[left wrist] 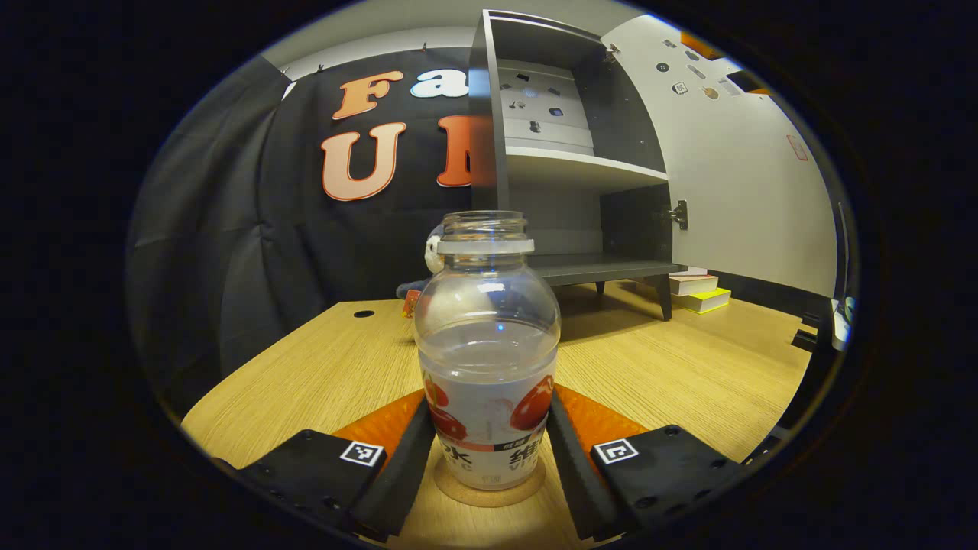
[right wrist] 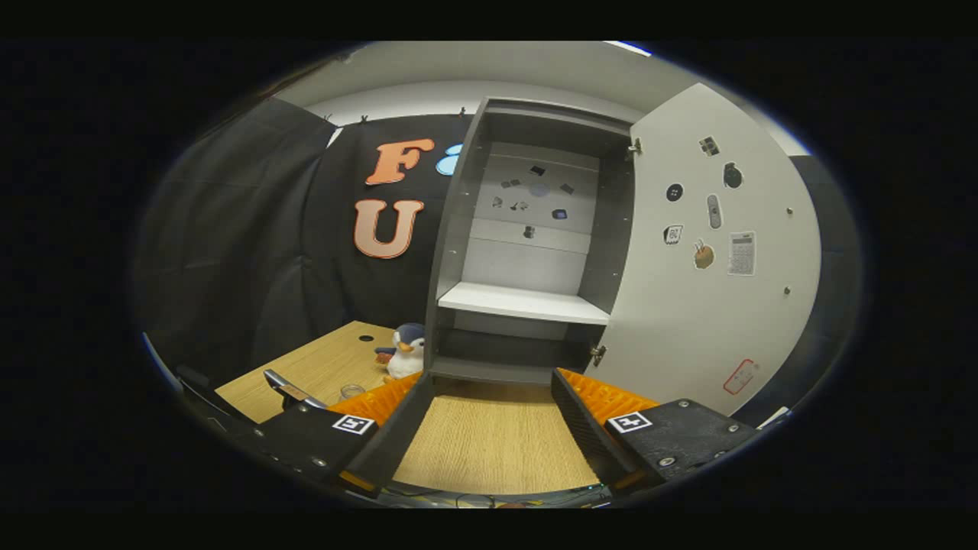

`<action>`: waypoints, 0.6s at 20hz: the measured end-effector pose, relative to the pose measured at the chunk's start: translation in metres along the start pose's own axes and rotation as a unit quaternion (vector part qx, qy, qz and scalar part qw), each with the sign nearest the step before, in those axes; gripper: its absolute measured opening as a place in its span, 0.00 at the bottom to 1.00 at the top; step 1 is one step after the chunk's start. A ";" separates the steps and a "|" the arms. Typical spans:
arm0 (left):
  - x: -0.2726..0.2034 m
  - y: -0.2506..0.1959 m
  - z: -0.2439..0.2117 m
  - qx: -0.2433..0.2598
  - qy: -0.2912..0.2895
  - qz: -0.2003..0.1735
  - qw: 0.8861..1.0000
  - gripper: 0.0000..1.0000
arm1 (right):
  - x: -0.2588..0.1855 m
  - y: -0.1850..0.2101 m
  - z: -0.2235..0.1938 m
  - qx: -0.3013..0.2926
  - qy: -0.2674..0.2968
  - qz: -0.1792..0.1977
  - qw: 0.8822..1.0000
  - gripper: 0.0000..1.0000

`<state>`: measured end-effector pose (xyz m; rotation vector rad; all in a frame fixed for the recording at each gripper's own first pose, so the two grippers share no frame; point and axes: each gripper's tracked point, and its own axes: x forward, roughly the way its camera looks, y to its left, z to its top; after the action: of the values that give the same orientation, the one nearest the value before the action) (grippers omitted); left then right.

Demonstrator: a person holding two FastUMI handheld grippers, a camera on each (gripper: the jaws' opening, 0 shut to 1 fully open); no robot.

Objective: Open the cabinet door with the right hand, grasp the bottle in the cabinet with the left hand and place it on the coaster, then close the cabinet door with the right hand.

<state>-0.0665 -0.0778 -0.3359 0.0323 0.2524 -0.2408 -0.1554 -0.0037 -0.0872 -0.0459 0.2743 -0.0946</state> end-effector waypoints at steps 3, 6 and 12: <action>0.002 0.001 0.007 0.010 -0.005 -0.004 1.000 0.86 | 0.000 -0.001 -0.004 0.003 0.004 -0.001 1.000 0.95; 0.001 0.005 0.021 0.009 -0.019 -0.008 1.000 0.90 | -0.001 0.002 -0.009 0.014 0.012 0.003 1.000 0.95; 0.004 0.008 0.072 0.011 -0.053 -0.018 0.998 0.98 | -0.007 -0.011 0.007 0.033 -0.005 -0.026 0.999 0.95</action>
<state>-0.0437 -0.0752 -0.2668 0.0367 0.1443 -0.2813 -0.1615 -0.0135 -0.0780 0.0109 0.2591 -0.1558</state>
